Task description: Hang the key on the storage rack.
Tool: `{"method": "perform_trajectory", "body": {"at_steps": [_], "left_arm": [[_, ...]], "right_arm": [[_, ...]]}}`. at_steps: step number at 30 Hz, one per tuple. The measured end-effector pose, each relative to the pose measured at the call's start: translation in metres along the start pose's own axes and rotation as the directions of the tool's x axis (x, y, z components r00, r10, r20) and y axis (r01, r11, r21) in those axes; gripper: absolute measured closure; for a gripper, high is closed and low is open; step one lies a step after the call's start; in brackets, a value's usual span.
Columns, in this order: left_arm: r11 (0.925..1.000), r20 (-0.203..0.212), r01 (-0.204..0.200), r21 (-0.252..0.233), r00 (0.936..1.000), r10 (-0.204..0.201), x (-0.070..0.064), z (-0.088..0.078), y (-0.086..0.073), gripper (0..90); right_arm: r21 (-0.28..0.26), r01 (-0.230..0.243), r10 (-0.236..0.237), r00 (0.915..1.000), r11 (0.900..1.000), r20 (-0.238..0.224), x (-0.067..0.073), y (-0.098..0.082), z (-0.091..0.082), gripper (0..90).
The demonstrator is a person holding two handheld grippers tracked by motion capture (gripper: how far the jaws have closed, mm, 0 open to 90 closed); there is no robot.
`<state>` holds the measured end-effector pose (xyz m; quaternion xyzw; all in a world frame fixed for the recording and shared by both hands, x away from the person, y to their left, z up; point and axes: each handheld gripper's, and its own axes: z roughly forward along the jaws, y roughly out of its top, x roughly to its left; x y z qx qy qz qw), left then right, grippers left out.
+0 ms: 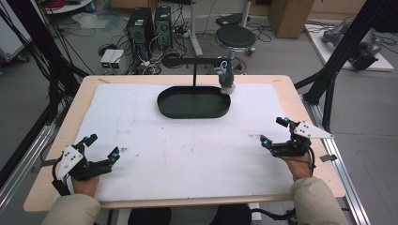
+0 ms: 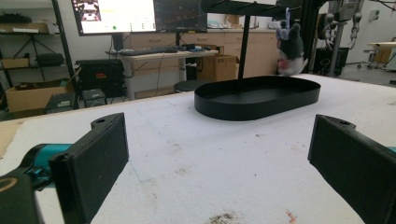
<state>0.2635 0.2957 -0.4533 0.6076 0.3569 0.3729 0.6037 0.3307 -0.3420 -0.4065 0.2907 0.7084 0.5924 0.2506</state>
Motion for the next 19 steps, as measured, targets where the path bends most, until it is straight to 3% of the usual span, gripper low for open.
{"method": "perform_trajectory", "body": {"at_steps": [7, 12, 14, 19], "left_arm": [[1.0, -0.004, -0.004, -0.002, 1.0, 0.004, -0.001, 0.0, 0.0, 5.5], [1.0, -0.004, 0.002, 0.002, 1.0, -0.002, 0.0, 0.0, 0.0, 5.5], [1.0, -0.002, 0.004, 0.005, 1.0, -0.004, 0.0, 0.0, 0.0, 5.5], [1.0, -0.004, 0.002, 0.0, 1.0, -0.002, 0.0, 0.0, 0.0, 5.5]], "right_arm": [[-0.07, -0.047, 0.047, 0.9989, 0.996, 0.006, 0.004, -0.026, -0.003, 0.6], [-0.072, -0.055, 0.057, 0.9983, 0.996, 0.016, 0.004, -0.044, -0.003, 0.7], [-0.097, -0.044, 0.048, 0.9979, 0.994, 0.044, 0.006, -0.046, -0.005, 0.7], [-0.109, -0.046, 0.052, 0.9972, 0.993, 0.054, 0.006, -0.046, -0.005, 0.7]]}}
